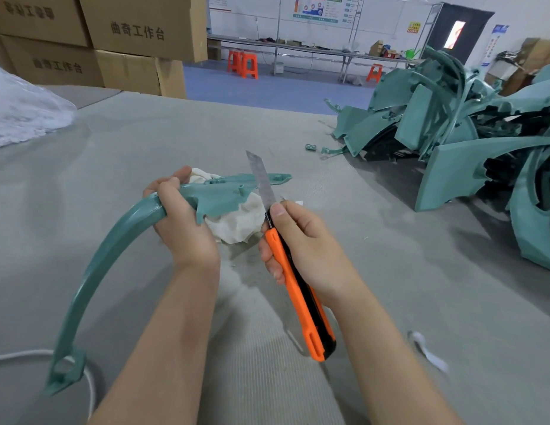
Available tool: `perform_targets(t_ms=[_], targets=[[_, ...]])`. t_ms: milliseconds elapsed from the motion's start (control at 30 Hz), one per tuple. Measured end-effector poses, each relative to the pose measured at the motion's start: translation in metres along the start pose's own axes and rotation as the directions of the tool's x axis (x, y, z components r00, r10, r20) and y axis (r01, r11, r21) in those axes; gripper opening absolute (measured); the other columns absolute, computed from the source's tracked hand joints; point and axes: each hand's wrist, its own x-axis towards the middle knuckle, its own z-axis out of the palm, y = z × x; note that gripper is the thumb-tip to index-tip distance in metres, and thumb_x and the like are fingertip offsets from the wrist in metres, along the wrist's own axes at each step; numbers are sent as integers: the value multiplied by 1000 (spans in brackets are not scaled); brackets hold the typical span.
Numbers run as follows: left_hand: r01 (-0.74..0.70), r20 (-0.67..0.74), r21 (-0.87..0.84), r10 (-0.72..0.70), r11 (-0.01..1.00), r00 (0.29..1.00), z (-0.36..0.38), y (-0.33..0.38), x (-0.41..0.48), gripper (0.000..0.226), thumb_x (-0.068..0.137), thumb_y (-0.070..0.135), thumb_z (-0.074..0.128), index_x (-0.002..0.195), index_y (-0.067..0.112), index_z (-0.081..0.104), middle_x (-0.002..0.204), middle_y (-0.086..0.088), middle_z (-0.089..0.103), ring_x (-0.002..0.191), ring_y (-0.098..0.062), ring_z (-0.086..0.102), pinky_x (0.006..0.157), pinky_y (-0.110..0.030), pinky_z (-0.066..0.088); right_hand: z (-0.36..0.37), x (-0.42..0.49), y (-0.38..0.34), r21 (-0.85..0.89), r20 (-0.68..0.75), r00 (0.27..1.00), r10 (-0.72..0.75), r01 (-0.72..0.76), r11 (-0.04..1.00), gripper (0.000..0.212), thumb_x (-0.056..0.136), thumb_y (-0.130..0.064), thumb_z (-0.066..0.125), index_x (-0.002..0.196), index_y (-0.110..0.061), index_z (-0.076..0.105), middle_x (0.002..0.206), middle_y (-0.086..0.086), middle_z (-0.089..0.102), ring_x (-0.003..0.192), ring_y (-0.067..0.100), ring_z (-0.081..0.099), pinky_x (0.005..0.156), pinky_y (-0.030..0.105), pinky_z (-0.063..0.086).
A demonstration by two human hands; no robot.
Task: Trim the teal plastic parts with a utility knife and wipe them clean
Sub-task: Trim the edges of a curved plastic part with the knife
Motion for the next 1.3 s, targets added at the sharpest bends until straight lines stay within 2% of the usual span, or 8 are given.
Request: perform_targets(t_ms=[267,433,867,1000,1067,1133,1200,1300], targets=[[-7,-8,1,7,1000,1000,-2,0,2,18,75,29,46,85,16,55,98,-1,65,89,-18,58,77,-31,46,4,-1,0,30,33,999,-16,15,999,34,106,-29,37,80,-11,50,58,5,56,38,11,45,40,22,40],[13,-20,2,-12,1000,1000,0,-1,0,15,93,17,41,84,15,53,99,-2,66,85,-18,59,73,-30,46,11,-2,2,112,81,997,-15,6,994,33,106,-28,37,81,-10,48,57,5,55,36,10,45,39,20,38],[34,-12,-27,-34,999,999,0,0,-1,19,94,16,41,80,17,54,89,0,64,75,-14,60,61,-23,48,14,-5,-3,124,155,988,-17,-2,992,30,106,-28,36,84,-8,45,52,2,53,34,9,42,39,20,36],[50,30,43,-51,998,998,-2,-5,-3,17,96,22,42,88,12,53,94,-8,56,77,-13,57,69,-26,47,17,-9,-3,125,275,962,-8,-28,992,31,104,-28,40,79,-13,50,55,2,56,35,9,44,37,18,36],[86,77,-4,-86,996,993,-3,-6,-6,21,96,26,40,94,10,53,90,-10,55,78,-16,57,70,-30,47,21,-11,-3,119,331,944,-16,-25,993,28,99,-32,43,79,-15,50,56,2,57,35,9,45,37,18,36],[70,37,3,-70,998,997,-2,-5,-4,19,96,21,39,85,13,52,89,-4,58,75,-10,58,66,-23,47,20,-9,-4,165,272,961,-46,0,986,27,97,-33,43,78,-15,51,55,2,57,35,9,45,37,17,37],[85,4,-49,-85,995,996,0,-4,-1,20,96,17,38,80,16,50,95,-2,61,80,-12,59,66,-21,49,12,-5,-3,165,91,993,-81,65,984,29,101,-31,42,79,-13,50,54,2,57,35,10,45,38,17,37],[114,-3,-100,-115,988,993,1,-6,1,19,95,16,39,80,15,49,97,-2,63,85,-17,58,66,-23,52,1,3,2,-3,-164,984,-74,74,997,33,105,-27,39,77,-15,48,54,0,58,37,13,47,39,20,39]])
